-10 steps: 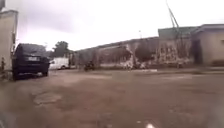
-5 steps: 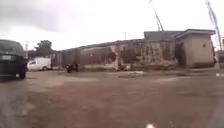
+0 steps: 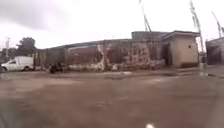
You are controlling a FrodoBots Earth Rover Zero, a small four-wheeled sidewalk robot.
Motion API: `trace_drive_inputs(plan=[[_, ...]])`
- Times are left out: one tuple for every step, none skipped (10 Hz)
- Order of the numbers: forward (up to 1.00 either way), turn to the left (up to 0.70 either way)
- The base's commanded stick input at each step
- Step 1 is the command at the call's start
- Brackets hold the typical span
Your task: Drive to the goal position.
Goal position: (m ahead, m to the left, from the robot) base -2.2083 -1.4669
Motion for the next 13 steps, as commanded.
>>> trace_drive_inputs(plan=[[0.30,0.00],[0.00,0.00],[0.00,0.00],[0.00,-0.55],[0.00,-0.85],[0.00,-0.85],[0.00,-0.85],[0.00,-0.85],[0.00,-0.67],[0.00,-0.06],[0.00,0.00],[0.00,0.00],[0.00,0.00]])
